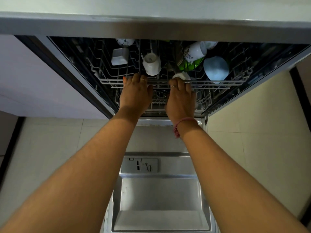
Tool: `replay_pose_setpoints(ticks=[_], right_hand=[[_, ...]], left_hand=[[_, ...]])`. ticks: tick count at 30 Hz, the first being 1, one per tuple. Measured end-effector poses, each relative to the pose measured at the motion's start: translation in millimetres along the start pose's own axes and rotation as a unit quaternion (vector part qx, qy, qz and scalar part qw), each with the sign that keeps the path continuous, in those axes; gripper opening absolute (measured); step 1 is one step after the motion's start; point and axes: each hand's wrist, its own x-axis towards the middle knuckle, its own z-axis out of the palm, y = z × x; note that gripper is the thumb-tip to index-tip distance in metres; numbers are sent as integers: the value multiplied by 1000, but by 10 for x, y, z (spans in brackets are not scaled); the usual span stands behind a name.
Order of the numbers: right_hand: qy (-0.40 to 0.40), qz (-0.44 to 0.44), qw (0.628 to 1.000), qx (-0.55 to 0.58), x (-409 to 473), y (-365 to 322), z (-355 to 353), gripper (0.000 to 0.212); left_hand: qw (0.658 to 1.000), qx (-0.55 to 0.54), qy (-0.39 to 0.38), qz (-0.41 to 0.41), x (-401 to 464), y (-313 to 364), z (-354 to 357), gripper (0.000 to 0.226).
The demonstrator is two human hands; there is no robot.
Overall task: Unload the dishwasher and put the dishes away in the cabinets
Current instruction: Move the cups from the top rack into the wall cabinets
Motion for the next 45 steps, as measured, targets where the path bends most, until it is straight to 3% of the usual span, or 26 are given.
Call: replay_pose_setpoints(ticks=[12,17,21,29,45], right_hand=[[44,35,998,13,-421,-43,-113,30],[-89,25,995,29,-813,11,-229,33],[-54,29,995,79,-1182,-19,-291,21],[-173,51,983,27,-1696,-4,-517,29],[-253,23,967,17,-2073,4,-595,25]], left_hand=[[995,-86,-31,-36,-571,118,-41,37],[986,-103,-96,-93,-1027,161,-97,35],[983,-126,-105,-82,-1427,199,-214,33],[970,-151,-163,-94,-2009,314,-321,28],[964,-125,-205,-115,-2435,315,-275,30]])
